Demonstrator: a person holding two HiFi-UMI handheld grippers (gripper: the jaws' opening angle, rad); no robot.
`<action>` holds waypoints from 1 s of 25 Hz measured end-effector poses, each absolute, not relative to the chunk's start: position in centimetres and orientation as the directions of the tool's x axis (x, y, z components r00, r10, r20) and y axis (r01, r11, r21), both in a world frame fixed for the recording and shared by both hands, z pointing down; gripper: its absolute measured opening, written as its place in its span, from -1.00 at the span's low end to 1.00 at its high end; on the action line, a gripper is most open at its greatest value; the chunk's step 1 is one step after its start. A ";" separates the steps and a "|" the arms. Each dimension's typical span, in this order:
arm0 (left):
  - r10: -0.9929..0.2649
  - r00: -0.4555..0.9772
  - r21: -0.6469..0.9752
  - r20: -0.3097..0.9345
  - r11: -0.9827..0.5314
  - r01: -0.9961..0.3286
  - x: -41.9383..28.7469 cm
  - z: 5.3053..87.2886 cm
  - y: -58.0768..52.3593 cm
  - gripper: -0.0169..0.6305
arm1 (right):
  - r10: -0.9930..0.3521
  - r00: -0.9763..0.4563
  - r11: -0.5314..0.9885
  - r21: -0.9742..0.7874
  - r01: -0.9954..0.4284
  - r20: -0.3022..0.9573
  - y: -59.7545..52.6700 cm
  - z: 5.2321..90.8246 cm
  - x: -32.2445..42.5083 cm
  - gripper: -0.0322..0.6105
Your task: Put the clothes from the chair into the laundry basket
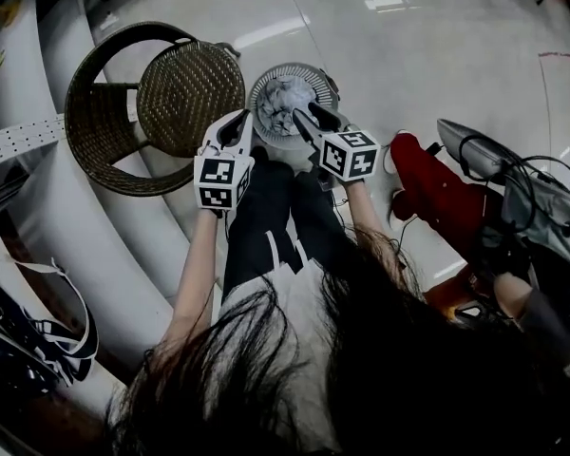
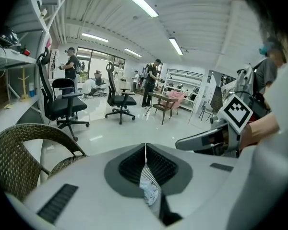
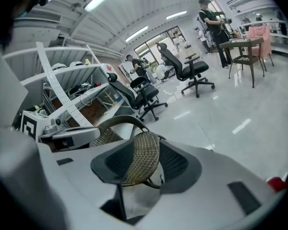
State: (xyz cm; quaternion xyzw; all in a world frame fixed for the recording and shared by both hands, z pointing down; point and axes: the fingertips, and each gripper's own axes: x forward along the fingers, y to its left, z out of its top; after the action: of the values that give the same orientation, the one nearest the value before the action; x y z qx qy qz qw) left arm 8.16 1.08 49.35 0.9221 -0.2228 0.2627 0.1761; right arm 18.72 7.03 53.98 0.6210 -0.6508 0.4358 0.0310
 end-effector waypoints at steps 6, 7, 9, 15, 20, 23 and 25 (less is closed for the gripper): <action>-0.337 0.787 0.201 0.517 -0.846 -0.494 7.6 44.8 3.2 -0.89 | -0.866 -0.170 -0.123 -0.530 -0.839 0.470 8.3 46.5 19.5 -0.45; -0.338 0.789 0.201 0.513 -0.846 -0.493 7.6 44.1 3.6 -0.89 | -0.874 -0.166 -0.120 -0.534 -0.837 0.457 8.6 45.5 19.5 -0.46; -0.341 0.792 0.199 0.505 -0.847 -0.492 7.4 42.7 4.3 -0.89 | -0.886 -0.160 -0.112 -0.537 -0.836 0.434 9.4 43.5 19.6 -0.47; -0.347 0.810 0.184 0.474 -0.860 -0.476 8.1 39.4 5.6 -0.89 | -0.919 -0.143 -0.085 -0.539 -0.838 0.368 11.1 39.0 20.0 -0.50; -0.338 0.824 0.170 0.455 -0.875 -0.452 8.5 37.1 7.1 -0.89 | -0.931 -0.149 -0.059 -0.539 -0.841 0.334 12.6 36.2 19.7 -0.52; -0.331 0.832 0.168 0.446 -0.882 -0.441 8.2 36.1 8.2 -0.89 | -0.936 -0.152 -0.043 -0.531 -0.846 0.317 13.5 34.6 19.1 -0.54; -0.325 0.840 0.167 0.434 -0.887 -0.430 7.6 35.5 8.7 -0.89 | -0.939 -0.156 -0.028 -0.520 -0.853 0.307 13.9 33.7 18.3 -0.55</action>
State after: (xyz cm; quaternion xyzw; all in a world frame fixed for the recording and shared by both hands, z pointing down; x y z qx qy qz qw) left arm 7.64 8.73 35.47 0.9504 -0.1985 0.2013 0.1299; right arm 18.27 13.95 33.66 0.6460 -0.6936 0.3112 -0.0687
